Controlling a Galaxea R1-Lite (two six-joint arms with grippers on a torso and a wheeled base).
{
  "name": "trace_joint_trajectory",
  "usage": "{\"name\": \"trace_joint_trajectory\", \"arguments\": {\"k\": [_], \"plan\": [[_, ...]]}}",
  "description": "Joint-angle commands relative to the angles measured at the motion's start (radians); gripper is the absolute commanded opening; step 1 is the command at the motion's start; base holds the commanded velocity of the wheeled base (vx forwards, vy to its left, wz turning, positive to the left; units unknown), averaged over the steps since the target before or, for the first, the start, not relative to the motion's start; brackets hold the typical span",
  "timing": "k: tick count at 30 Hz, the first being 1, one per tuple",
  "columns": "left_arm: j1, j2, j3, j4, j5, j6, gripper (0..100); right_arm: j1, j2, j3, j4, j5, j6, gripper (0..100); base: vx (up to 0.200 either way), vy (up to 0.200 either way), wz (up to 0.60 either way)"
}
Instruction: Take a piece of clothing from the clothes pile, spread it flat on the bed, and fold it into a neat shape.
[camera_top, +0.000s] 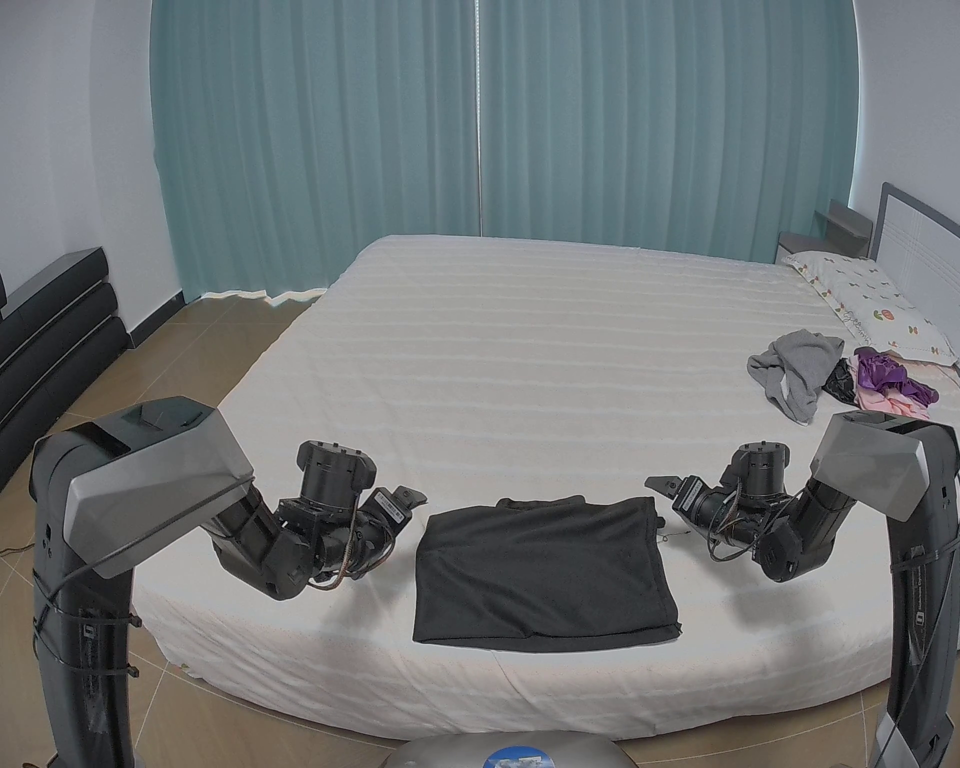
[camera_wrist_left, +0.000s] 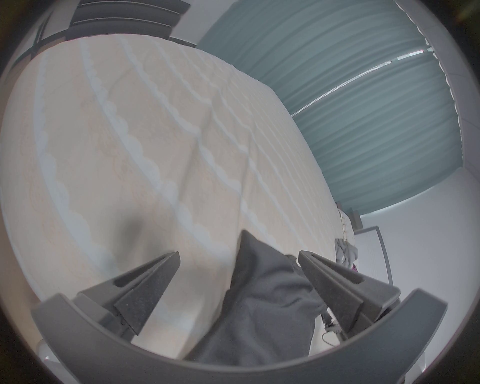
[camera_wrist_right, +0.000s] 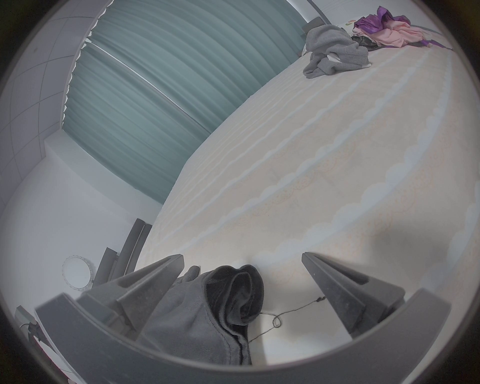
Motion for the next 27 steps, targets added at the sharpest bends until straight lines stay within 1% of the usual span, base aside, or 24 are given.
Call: {"name": "trace_joint_trajectory", "arguments": {"k": [1, 3, 5, 9, 12, 15, 16, 17, 18, 21, 23, 24, 25, 26, 27], "plan": [[0.03, -0.022, 0.011, 0.002, 0.0, -0.008, 100, 0.003, -0.015, 0.008, -0.001, -0.004, -0.001, 100, 0.0, 0.0, 0.0], [0.042, -0.068, 0.063, -0.004, 0.001, -0.012, 100, 0.007, -0.052, 0.031, 0.007, -0.024, -0.004, 100, 0.0, 0.0, 0.0], [0.041, -0.081, 0.101, -0.012, 0.004, -0.002, 100, 0.015, -0.081, 0.043, 0.013, -0.026, -0.004, 100, 0.0, 0.0, 0.0], [0.051, -0.104, 0.161, -0.066, 0.026, -0.002, 100, 0.032, -0.144, 0.1, 0.012, -0.05, -0.006, 100, 0.0, 0.0, 0.0], [0.085, -0.2, 0.21, -0.087, 0.043, 0.001, 100, 0.024, -0.231, 0.174, -0.001, -0.07, -0.008, 100, 0.0, 0.0, 0.0], [0.09, -0.265, 0.236, -0.082, 0.052, 0.003, 100, 0.009, -0.303, 0.237, -0.01, -0.07, -0.009, 100, 0.0, 0.0, 0.0], [0.093, -0.346, 0.282, -0.082, 0.069, 0.017, 100, -0.005, -0.38, 0.31, -0.028, -0.07, -0.017, 100, 0.0, 0.0, 0.0], [0.093, -0.352, 0.285, -0.082, 0.07, 0.018, 100, -0.005, -0.385, 0.316, -0.031, -0.07, -0.018, 100, 0.0, 0.0, 0.0], [0.093, -0.423, 0.331, -0.084, 0.092, 0.058, 100, -0.014, -0.455, 0.384, -0.073, -0.072, -0.035, 100, 0.0, 0.0, 0.0], [0.091, -0.522, 0.397, -0.092, 0.147, 0.12, 100, -0.026, -0.575, 0.511, -0.148, -0.07, -0.075, 100, 0.0, 0.0, 0.0], [0.09, -0.581, 0.432, -0.092, 0.184, 0.144, 100, -0.026, -0.642, 0.583, -0.188, -0.07, -0.112, 100, 0.0, 0.0, 0.0], [0.09, -0.581, 0.432, -0.092, 0.184, 0.144, 100, -0.026, -0.642, 0.583, -0.188, -0.07, -0.112, 100, 0.0, 0.0, 0.0], [0.09, -0.654, 0.468, -0.092, 0.219, 0.161, 100, -0.026, -0.702, 0.652, -0.232, -0.07, -0.146, 100, 0.0, 0.0, 0.0], [0.09, -0.713, 0.495, -0.092, 0.231, 0.169, 100, -0.026, -0.742, 0.698, -0.269, -0.07, -0.161, 100, 0.0, 0.0, 0.0], [0.09, -0.728, 0.503, -0.09, 0.233, 0.17, 100, -0.026, -0.753, 0.711, -0.278, -0.07, -0.166, 100, 0.0, 0.0, 0.0]]}}
